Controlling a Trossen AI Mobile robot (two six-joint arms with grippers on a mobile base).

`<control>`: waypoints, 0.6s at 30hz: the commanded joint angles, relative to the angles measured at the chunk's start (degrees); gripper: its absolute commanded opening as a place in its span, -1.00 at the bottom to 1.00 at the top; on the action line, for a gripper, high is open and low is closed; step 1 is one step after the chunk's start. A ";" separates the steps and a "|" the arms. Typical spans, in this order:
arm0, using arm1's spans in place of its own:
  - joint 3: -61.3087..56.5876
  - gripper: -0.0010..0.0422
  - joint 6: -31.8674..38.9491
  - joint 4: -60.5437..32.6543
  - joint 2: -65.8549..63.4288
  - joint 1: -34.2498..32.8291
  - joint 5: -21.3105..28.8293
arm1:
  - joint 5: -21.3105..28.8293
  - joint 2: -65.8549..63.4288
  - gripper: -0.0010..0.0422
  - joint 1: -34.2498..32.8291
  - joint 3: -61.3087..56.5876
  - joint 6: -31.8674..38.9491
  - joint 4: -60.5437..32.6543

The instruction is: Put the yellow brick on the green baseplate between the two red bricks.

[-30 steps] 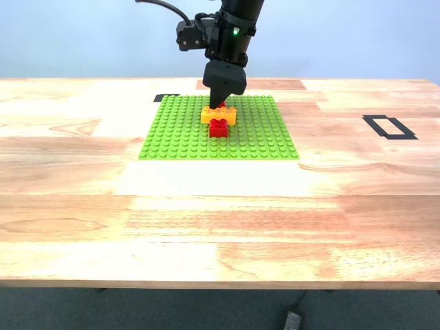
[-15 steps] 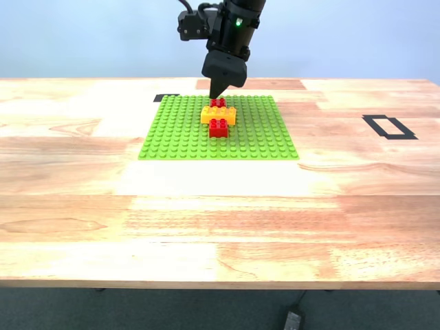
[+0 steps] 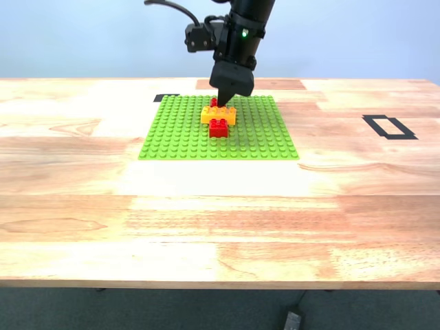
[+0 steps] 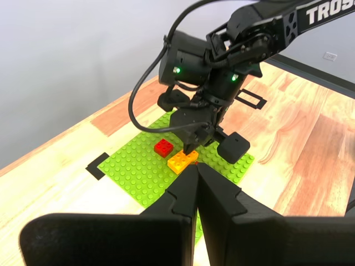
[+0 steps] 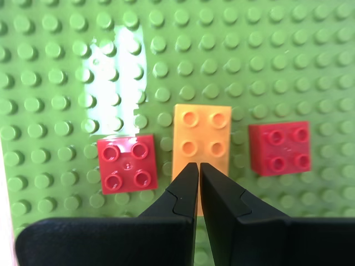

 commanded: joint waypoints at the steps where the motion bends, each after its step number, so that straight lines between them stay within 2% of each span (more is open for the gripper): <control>1: 0.02 -0.96 -0.04 -0.04 0.09 0.02 -0.02 | -0.15 -0.09 -0.93 0.20 -0.44 -0.11 0.50; 18: 0.02 -0.96 -0.04 0.02 0.02 0.02 0.00 | -0.11 1.97 -0.93 0.15 -0.50 -0.96 2.14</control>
